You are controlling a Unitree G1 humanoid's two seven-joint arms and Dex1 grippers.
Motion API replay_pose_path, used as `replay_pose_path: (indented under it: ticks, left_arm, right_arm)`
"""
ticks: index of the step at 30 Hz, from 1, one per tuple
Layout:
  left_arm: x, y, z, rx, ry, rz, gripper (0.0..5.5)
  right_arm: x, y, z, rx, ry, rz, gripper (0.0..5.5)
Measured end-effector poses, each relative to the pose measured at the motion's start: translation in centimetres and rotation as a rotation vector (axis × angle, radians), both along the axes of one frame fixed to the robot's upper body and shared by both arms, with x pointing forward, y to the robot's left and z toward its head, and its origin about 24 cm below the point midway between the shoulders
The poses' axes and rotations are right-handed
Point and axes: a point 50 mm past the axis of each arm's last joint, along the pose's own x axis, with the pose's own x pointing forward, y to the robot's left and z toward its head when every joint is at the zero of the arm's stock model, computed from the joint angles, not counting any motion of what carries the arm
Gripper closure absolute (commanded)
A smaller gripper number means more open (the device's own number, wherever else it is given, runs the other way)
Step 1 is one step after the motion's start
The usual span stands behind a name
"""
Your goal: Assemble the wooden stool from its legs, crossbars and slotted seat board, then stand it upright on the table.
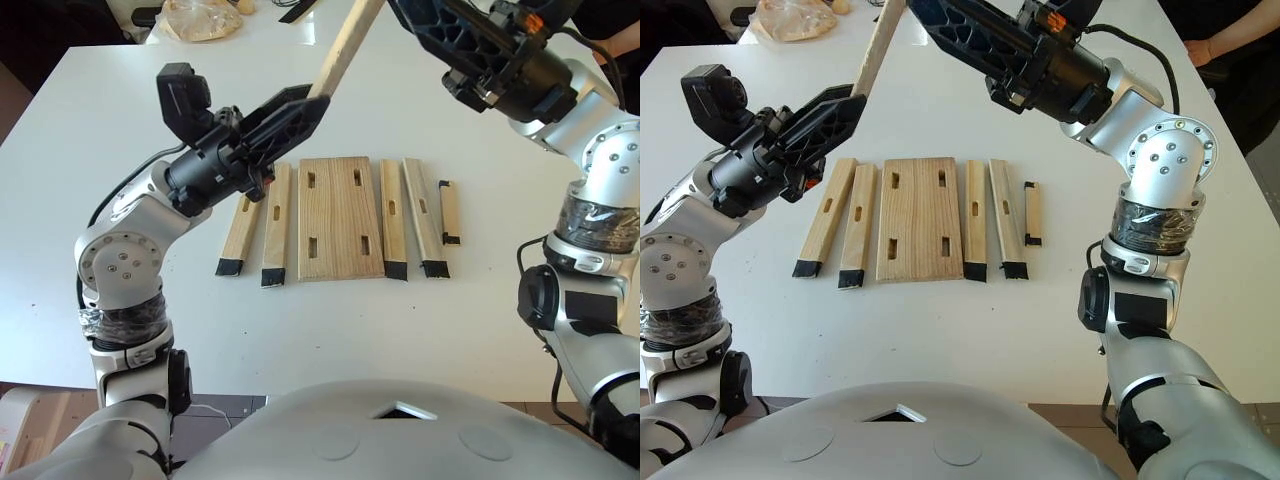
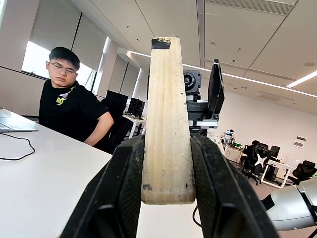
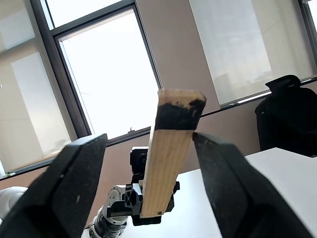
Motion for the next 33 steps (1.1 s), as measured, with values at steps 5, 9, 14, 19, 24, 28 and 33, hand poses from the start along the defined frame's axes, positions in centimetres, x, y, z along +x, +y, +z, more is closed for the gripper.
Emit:
replay_pose_path:
  ticks: [5,9,14,19,24,28,33]
  left_arm:
    - [-0.6,-0.7,-0.2,0.015,0.001,-0.058,4.20]
    - [-0.7,-1.2,-0.4,0.018,0.007,-0.078,4.20]
    - [-0.7,-1.2,-0.5,0.019,0.009,-0.081,4.20]
    - [-0.7,-1.3,-0.5,0.021,0.011,-0.085,4.20]
    - [-0.8,-1.5,-0.6,0.023,0.016,-0.095,4.20]
    - [-0.7,-1.4,-0.7,0.029,0.027,-0.101,4.20]
    - [-0.5,-1.5,-0.6,0.024,0.036,-0.106,4.20]
  right_arm:
    - [0.5,-0.1,0.1,0.025,0.028,-0.023,2.30]
    - [0.4,0.1,0.4,0.040,0.020,-0.007,2.30]
    - [0.1,0.2,0.7,0.053,0.003,0.025,2.78]
    - [-0.2,0.3,0.8,0.056,-0.015,0.040,3.42]
    - [-0.3,0.6,0.5,0.037,-0.018,0.042,4.12]
    - [-0.3,0.5,0.2,0.041,-0.010,0.048,4.14]
    - [-0.3,0.4,0.2,0.045,-0.015,0.038,4.14]
